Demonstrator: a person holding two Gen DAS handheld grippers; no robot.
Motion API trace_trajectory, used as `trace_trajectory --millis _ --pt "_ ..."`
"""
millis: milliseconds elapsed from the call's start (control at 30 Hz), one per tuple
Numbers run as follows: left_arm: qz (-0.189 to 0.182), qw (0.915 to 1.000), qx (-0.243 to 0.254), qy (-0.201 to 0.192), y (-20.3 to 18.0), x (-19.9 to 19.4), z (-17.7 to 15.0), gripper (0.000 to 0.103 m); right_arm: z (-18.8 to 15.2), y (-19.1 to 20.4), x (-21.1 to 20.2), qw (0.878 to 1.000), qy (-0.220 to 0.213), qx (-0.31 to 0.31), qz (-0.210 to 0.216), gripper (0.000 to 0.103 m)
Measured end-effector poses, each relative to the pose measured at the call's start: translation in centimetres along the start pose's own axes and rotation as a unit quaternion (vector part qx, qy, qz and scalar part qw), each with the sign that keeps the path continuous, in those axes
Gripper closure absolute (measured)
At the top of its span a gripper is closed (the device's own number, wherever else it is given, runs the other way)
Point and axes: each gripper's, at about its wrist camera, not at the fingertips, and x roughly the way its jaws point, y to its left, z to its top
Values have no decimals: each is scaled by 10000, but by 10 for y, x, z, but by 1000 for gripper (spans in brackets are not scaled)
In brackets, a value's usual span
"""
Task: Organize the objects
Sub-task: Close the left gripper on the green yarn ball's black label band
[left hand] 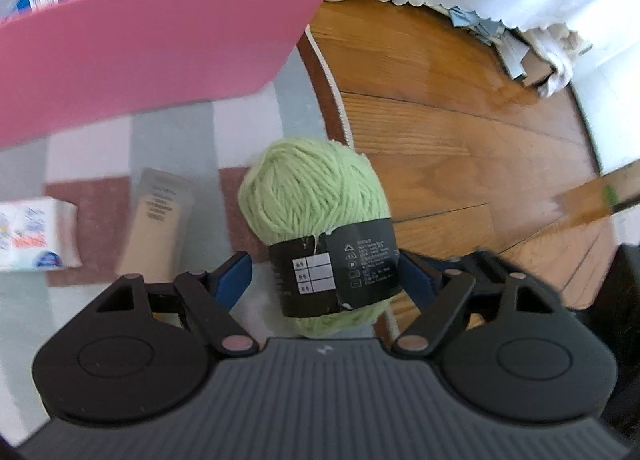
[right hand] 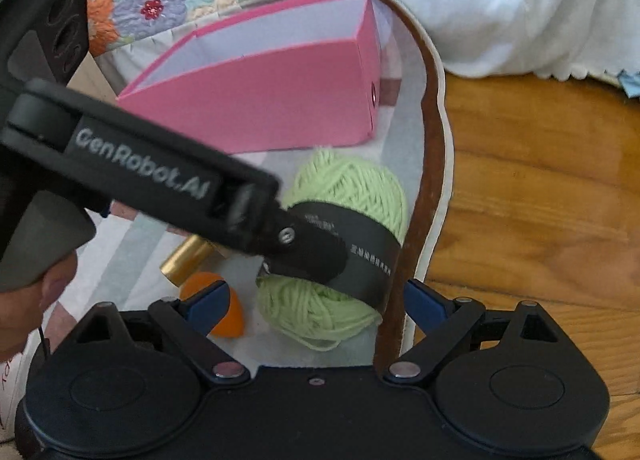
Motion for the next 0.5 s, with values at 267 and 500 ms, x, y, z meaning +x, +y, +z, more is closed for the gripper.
trace_trajectory --millis 267,500 --pt "-260 9988 -410 -101 9 -1 -9 43 -3 -16 13 9978 -66 650 120 28" --pt "-166 9990 -355 -213 -1 -18 -18 45 -2 -6 2 9969 -109 766 114 38"
